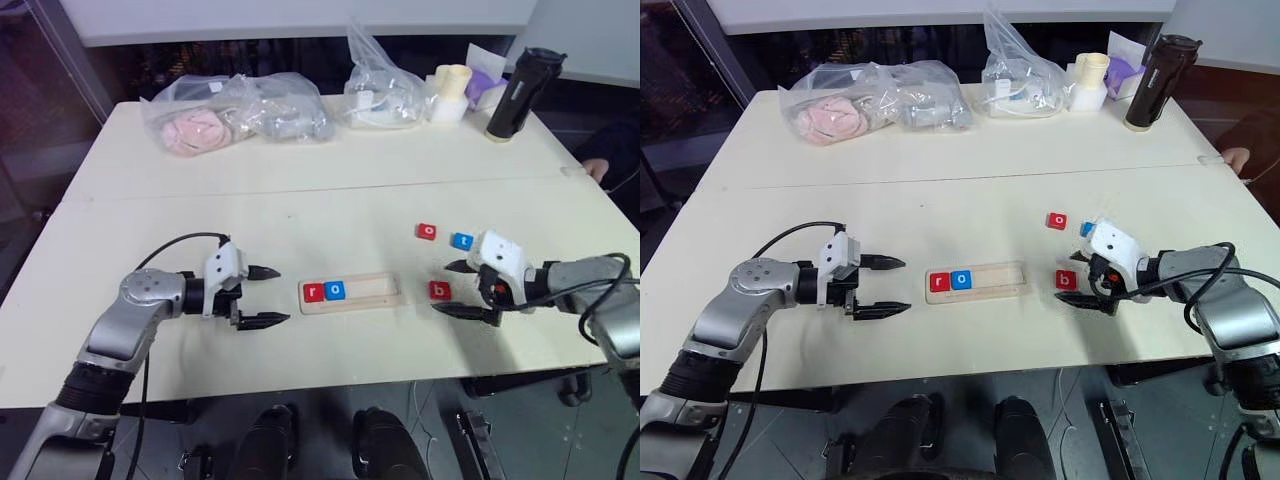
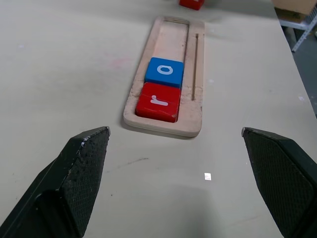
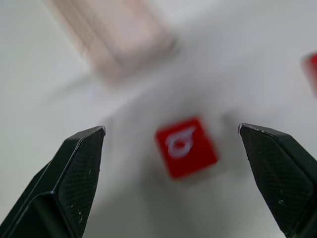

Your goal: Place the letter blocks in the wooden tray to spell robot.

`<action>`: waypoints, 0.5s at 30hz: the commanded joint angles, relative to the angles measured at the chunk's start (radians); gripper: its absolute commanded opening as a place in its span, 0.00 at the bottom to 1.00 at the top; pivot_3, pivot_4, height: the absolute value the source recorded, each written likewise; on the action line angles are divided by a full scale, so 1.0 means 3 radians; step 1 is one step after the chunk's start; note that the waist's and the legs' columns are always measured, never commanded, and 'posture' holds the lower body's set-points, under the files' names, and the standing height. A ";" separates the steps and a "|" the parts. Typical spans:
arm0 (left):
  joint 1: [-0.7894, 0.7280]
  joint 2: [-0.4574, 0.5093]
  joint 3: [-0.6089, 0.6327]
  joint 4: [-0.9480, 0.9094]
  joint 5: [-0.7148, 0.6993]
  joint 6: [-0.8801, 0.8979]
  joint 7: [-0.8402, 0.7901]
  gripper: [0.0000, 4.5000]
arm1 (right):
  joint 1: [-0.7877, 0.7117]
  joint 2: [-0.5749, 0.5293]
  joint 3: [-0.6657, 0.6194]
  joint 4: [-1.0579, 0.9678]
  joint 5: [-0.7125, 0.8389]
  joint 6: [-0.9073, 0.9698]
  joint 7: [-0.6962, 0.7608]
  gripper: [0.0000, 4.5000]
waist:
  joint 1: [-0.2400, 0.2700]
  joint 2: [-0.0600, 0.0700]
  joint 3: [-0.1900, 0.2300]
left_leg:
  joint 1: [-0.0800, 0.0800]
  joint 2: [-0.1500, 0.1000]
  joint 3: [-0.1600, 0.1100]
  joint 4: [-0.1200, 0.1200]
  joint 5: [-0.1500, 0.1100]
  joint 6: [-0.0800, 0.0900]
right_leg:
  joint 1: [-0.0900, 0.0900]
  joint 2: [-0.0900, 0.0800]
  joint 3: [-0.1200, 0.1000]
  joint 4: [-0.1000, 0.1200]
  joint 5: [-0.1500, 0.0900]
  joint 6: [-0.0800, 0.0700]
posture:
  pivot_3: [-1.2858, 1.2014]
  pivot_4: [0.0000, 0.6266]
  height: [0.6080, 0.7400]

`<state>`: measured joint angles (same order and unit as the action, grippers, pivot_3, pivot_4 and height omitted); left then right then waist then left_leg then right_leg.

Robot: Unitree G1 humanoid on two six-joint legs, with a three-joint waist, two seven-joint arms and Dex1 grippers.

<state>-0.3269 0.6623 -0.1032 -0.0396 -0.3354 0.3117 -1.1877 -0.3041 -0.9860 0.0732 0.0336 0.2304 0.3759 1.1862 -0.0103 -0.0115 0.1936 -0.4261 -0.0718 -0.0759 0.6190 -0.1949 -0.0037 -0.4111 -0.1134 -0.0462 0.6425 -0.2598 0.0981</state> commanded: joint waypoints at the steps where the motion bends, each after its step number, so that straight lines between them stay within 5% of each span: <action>1: 0.0010 0.0032 0.0063 -0.0113 -0.0030 -0.0023 0.0027 1.00 | -0.0192 0.0040 0.0121 0.0351 -0.0142 -0.0423 0.0229 0.99 | -0.0004 0.0000 0.0000 | 0.0000 0.0000 0.0000 0.0000 0.0000 0.0000 | 0.0000 0.0000 0.0002 0.0001 0.0000 0.0000 | 0.52 0.24 0.88; 11: 0.0146 0.0091 0.0101 -0.0282 -0.0075 0.0033 0.0083 1.00 | -0.0353 0.0227 0.0179 0.0736 -0.0271 -0.0613 0.0301 0.99 | 0.0000 0.0000 0.0000 | 0.0001 0.0000 -0.0002 0.0002 -0.0001 -0.0001 | 0.0000 -0.0001 0.0004 0.0002 0.0000 -0.0002 | 0.52 0.24 0.88; 15: 0.0141 0.0086 0.0087 -0.0293 -0.0077 0.0040 0.0095 1.00 | -0.0364 0.0237 0.0173 0.0732 -0.0276 -0.0596 0.0317 0.70 | 0.0002 0.0001 -0.0001 | 0.0001 0.0000 -0.0002 0.0007 -0.0001 -0.0002 | 0.0001 -0.0001 0.0005 0.0004 0.0000 -0.0003 | 0.52 0.24 0.88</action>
<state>-0.2843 0.6779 -0.1007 -0.0952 -0.3411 0.3241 -1.1587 -0.4064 -0.9212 0.1259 0.2493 0.1570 0.1978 1.2759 -0.0095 -0.0113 0.1934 -0.4259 -0.0717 -0.0766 0.6213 -0.1952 -0.0042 -0.4110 -0.1138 -0.0448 0.6438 -0.2598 0.0973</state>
